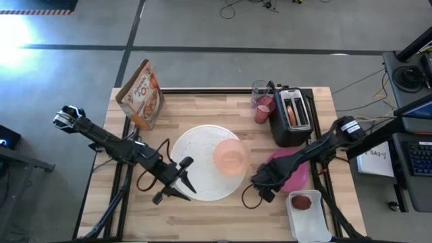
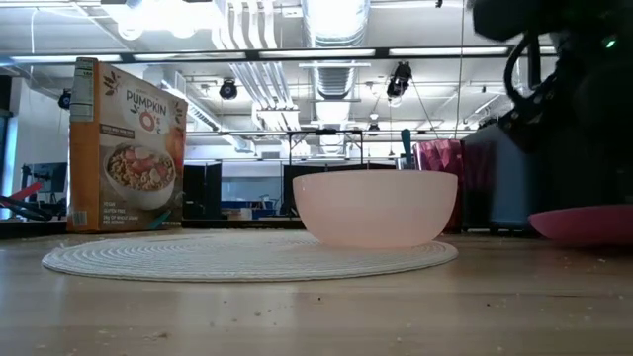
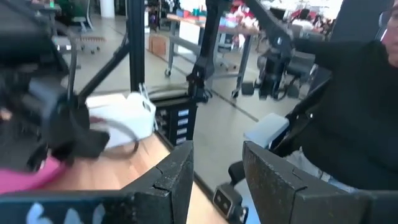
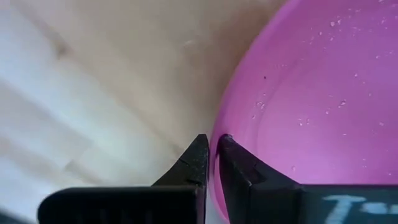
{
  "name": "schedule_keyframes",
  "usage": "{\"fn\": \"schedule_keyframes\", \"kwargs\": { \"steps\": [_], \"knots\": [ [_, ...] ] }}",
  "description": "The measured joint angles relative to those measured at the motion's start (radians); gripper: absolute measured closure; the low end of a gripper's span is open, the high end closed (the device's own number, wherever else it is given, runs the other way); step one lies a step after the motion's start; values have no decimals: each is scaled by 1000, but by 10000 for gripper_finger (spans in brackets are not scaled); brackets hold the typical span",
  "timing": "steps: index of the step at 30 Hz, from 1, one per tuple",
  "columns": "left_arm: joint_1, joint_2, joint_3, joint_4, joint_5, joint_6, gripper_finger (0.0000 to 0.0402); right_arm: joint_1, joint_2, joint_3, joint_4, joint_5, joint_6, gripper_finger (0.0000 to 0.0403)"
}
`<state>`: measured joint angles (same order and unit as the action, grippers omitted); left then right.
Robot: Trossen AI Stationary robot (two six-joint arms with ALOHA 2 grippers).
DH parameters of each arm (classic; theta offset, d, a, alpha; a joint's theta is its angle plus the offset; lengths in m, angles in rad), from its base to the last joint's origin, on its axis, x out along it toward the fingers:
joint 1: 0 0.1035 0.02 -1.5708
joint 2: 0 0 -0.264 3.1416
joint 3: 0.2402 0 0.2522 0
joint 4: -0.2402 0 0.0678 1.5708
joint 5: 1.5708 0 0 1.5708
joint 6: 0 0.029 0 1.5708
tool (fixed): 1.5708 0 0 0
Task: Arrange a breakfast setting
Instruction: Put the pink plate on the white placemat beside the orange bowl
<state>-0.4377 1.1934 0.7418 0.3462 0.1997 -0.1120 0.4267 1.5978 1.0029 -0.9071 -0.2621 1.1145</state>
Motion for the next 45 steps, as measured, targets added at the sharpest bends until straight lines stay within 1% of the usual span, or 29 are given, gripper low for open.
{"fn": "schedule_keyframes", "kwargs": {
  "steps": [4, 7, 15, 17, 20, 24, 28, 31, 35, 40, 45],
  "knots": [
    [0, 2, -12, -35, 0, -1, 279, 32, -51, 8, -4, -8, -19, 390],
    [0, 15, -17, -34, 0, 12, 279, 63, -100, 18, -3, -6, -88, 390],
    [0, 95, 3, -30, 0, 27, 273, 109, -249, 61, 7, 1, -124, 392],
    [0, 119, 22, -30, 0, 41, 267, 116, -285, 79, 15, 25, -149, 393],
    [-1, 155, 55, -40, 1, 81, 258, 119, -332, 101, 14, 95, -160, 393],
    [-1, 187, 113, -91, 2, 153, 249, 124, -376, 128, 12, 152, -176, 393],
    [-1, 205, 175, -195, 3, 256, 246, 124, -386, 154, 19, 155, -225, 393],
    [-1, 210, 224, -255, 0, 334, 246, 124, -386, 177, 43, 153, -298, 393],
    [1, 220, 275, -286, -6, 416, 246, 127, -386, 202, 140, 131, -451, 393],
    [2, 225, 313, -288, -31, 468, 246, 128, -385, 204, 286, 75, -656, 393],
    [4, 225, 326, -294, -69, 504, 246, 128, -379, 204, 325, 41, -810, 393]
  ]
}}
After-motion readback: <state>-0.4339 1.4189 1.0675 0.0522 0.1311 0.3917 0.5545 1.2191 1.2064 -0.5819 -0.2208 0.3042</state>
